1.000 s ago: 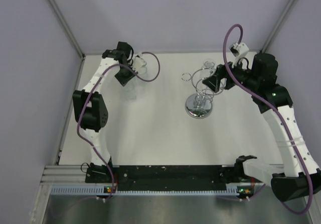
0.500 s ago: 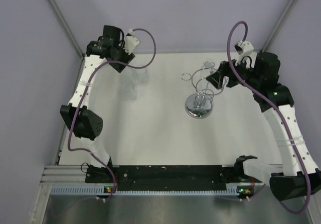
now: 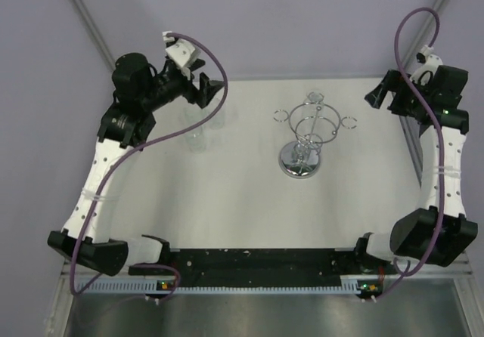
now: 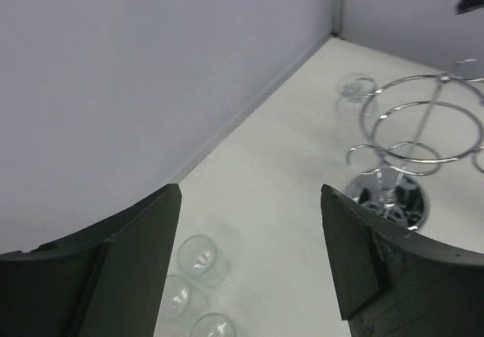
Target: Take the wine glass off the wine glass rack
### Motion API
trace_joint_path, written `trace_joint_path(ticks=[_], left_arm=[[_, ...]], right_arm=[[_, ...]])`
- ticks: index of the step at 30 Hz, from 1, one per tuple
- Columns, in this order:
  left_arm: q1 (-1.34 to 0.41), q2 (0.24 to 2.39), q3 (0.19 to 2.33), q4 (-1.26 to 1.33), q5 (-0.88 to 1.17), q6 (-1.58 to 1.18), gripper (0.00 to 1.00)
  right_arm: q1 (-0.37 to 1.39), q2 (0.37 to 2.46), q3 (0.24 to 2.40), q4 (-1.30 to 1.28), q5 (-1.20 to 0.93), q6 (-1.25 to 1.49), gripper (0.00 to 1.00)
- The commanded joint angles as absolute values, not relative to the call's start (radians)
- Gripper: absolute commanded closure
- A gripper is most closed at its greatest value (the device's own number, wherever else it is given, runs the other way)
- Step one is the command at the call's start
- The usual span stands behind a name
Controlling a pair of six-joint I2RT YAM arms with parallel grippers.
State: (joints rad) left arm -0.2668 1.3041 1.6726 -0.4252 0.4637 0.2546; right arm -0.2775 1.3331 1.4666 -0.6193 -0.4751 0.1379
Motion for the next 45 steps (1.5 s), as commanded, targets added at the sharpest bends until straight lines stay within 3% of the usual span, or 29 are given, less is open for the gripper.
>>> trace_joint_path(ticks=[1,6,13,18,21,26,34,45], left_arm=[[-0.377,1.321,1.536,-0.244,0.706,0.149,0.20],[-0.540,1.350,1.466,-0.253,0.709,0.281,0.20],[-0.629,1.494,1.499,-0.291,0.568,0.391,0.21],[-0.652,1.566,1.583,-0.310,0.468,0.443,0.21],[-0.663,1.598,1.630,-0.322,0.414,0.460,0.21],[-0.678,1.629,1.660,-0.342,0.384,0.526,0.22],[-0.680,1.637,1.635,-0.293,0.322,0.545,0.21],[-0.686,1.681,1.677,-0.319,0.325,0.580,0.21]], right_arm=[[-0.340,1.339,1.428,-0.658,-0.466,0.022,0.01],[-0.353,1.380,1.401,-0.629,-0.507,-0.182,0.04],[-0.379,1.569,1.421,-0.603,-0.901,-0.389,0.09],[-0.383,1.649,1.355,-0.565,-1.228,-0.690,0.12],[-0.382,1.709,1.364,-0.505,-1.346,-0.696,0.12],[-0.344,1.769,1.417,-0.500,-1.381,-0.764,0.12],[-0.261,1.775,1.408,-0.425,-1.376,-0.741,0.12],[-0.242,1.830,1.296,0.279,-1.365,-0.218,0.13]])
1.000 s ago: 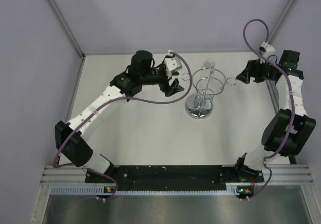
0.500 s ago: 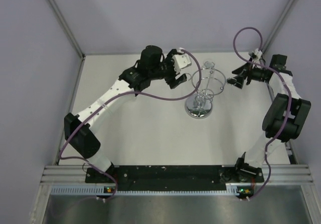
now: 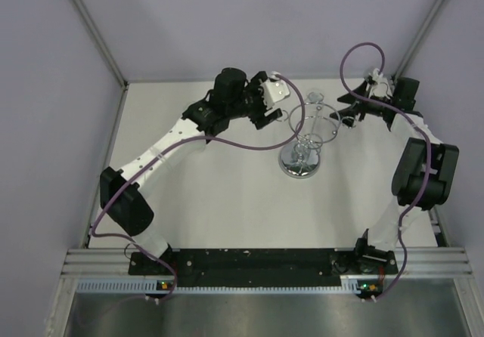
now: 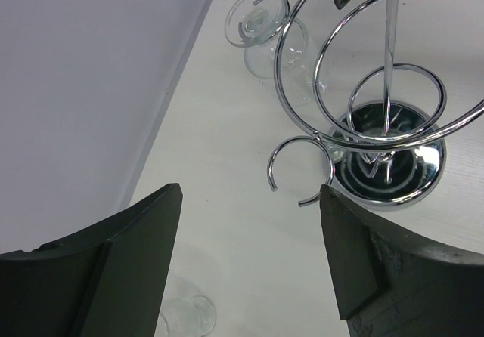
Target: Take the wine glass off the wine glass rack
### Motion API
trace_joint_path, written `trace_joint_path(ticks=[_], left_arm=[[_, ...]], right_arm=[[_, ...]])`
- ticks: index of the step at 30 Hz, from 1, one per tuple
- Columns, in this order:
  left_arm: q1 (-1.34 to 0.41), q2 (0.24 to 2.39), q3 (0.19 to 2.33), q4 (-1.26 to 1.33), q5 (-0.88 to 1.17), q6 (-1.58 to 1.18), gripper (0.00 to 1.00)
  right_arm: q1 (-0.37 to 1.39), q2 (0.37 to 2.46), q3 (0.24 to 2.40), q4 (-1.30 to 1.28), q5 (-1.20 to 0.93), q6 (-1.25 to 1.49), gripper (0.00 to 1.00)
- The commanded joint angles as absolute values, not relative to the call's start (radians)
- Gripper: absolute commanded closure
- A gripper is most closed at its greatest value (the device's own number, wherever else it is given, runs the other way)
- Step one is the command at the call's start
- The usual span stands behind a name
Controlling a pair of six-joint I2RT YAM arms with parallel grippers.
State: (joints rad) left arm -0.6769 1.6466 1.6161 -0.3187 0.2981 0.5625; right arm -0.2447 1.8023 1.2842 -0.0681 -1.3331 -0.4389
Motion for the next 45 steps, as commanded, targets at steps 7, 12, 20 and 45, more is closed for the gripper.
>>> trace_joint_path(ticks=[7,12,20,45], left_arm=[[-0.703,1.765,1.744,-0.367,0.383,0.621,0.21],[-0.700,1.796,1.770,-0.406,0.439,0.663,0.20],[-0.693,1.816,1.729,-0.287,0.253,0.736,0.20],[-0.609,1.694,1.589,-0.282,0.276,0.790,0.19]], right_arm=[[-0.247,1.780,1.247,0.204,-1.293,-0.297,0.14],[-0.245,1.680,1.148,0.105,-1.236,-0.421,0.14],[-0.239,1.563,1.048,0.006,-1.213,-0.456,0.14],[-0.225,1.474,1.002,-0.059,-1.152,-0.459,0.12]])
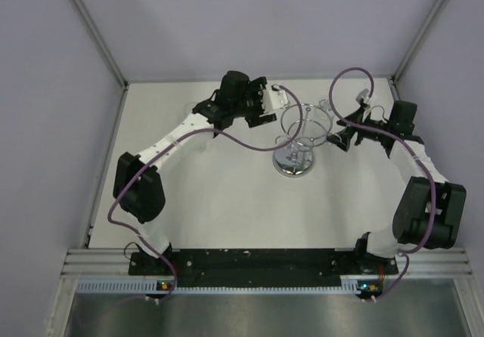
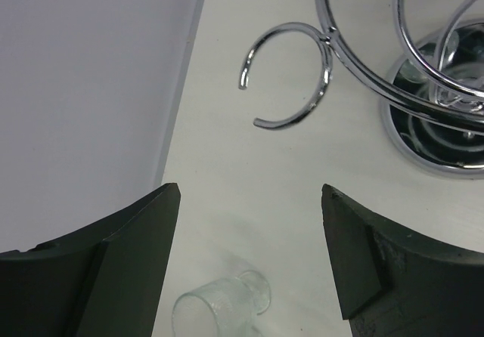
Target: Take the wine glass off the wine glass rack
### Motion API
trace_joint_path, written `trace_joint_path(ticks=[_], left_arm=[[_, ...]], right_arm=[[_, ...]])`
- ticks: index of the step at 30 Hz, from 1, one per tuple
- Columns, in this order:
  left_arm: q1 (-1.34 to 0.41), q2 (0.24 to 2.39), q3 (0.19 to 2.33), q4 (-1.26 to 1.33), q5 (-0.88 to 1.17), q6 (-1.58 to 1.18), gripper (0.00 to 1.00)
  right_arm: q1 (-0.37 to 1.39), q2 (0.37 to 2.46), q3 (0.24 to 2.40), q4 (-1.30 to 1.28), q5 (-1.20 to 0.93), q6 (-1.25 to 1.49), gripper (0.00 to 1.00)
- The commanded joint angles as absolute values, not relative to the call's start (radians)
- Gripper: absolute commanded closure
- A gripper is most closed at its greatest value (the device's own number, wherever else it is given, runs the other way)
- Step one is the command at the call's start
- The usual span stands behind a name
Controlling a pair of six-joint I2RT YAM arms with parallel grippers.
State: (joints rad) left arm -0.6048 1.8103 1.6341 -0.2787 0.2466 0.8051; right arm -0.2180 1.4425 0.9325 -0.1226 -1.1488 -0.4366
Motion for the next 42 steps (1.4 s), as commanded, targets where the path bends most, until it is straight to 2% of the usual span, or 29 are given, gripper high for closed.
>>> trace_joint_path(ticks=[1,7,26,33,38,42], left_arm=[[-0.607,1.678,1.580,-0.285,0.273,0.793,0.19],[-0.603,1.649,1.565,-0.301,0.223,0.743,0.19],[-0.603,1.628,1.585,-0.350,0.161,0.719,0.20],[-0.604,1.629,1.588,-0.354,0.158,0.715,0.20],[-0.604,1.628,1.586,-0.357,0.160,0.718,0.20],[-0.603,1.628,1.577,-0.354,0.167,0.715,0.20]], right_arm=[[-0.225,1.480,0.997,-0.008,-1.144,-0.440,0.12],[-0.206,1.529,0.988,0.207,-1.086,-0.382,0.09],[-0.132,1.647,0.999,0.410,-1.140,-0.264,0.10],[-0.130,1.641,0.980,0.411,-1.128,-0.275,0.21],[-0.133,1.626,0.960,0.428,-1.124,-0.272,0.43],[-0.137,1.606,0.954,0.426,-1.129,-0.258,0.55]])
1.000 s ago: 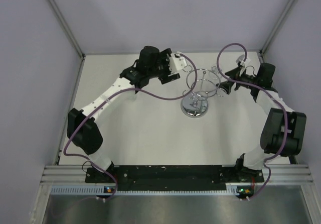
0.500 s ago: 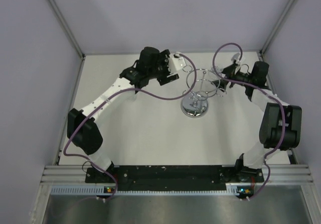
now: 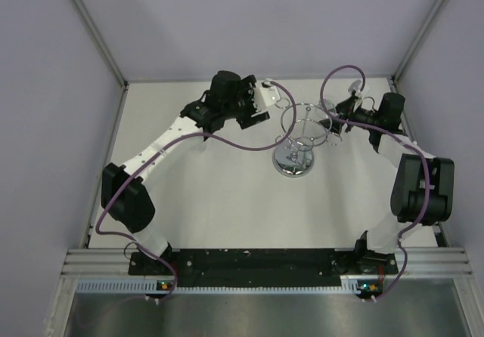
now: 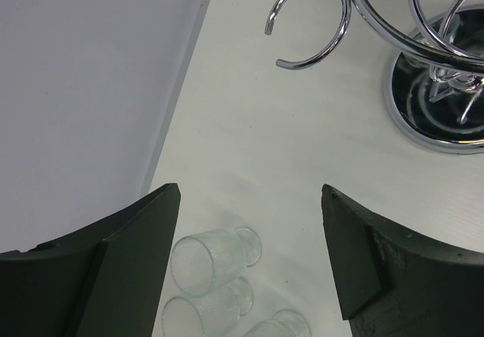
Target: Take the wine glass off the wine glass rack
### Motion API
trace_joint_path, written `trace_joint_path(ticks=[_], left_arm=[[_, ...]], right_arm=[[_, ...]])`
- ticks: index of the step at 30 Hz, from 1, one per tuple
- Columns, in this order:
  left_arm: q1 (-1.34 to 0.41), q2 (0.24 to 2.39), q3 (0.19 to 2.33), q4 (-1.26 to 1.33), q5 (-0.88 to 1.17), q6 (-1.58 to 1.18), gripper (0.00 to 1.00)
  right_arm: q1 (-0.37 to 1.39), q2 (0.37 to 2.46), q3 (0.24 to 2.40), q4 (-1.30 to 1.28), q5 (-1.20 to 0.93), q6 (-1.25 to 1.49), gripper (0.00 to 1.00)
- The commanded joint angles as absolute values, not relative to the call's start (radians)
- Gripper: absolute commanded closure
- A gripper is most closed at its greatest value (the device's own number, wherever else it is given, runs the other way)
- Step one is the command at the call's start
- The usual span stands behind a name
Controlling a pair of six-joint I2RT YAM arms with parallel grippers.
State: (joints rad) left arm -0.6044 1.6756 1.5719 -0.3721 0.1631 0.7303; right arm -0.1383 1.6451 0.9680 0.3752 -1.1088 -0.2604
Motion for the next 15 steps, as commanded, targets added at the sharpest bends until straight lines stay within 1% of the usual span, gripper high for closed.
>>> trace_joint_path(ticks=[1,3,5,7,8,9,12,15], left_arm=[[-0.604,1.628,1.577,-0.351,0.169,0.712,0.20],[-0.603,1.628,1.568,-0.347,0.170,0.707,0.20],[-0.603,1.628,1.562,-0.341,0.173,0.704,0.20],[-0.604,1.623,1.554,-0.337,0.178,0.703,0.20],[-0.603,1.621,1.552,-0.336,0.179,0.701,0.20],[-0.604,1.621,1.548,-0.334,0.179,0.703,0.20],[-0.604,1.617,1.542,-0.327,0.178,0.701,0.20],[-0.603,1.614,1.539,-0.325,0.178,0.701,0.20]], right_arm=[[-0.138,1.602,0.950,0.428,-1.127,-0.253,0.56],[-0.144,1.591,0.940,0.449,-1.121,-0.227,0.60],[-0.149,1.579,0.937,0.471,-1.118,-0.203,0.66],[-0.150,1.568,0.940,0.474,-1.111,-0.190,0.68],[-0.149,1.566,0.943,0.479,-1.109,-0.186,0.73],[-0.149,1.563,0.946,0.479,-1.109,-0.178,0.81],[-0.150,1.557,0.953,0.505,-1.088,-0.153,0.99],[-0.149,1.555,0.954,0.529,-1.043,-0.135,1.00]])
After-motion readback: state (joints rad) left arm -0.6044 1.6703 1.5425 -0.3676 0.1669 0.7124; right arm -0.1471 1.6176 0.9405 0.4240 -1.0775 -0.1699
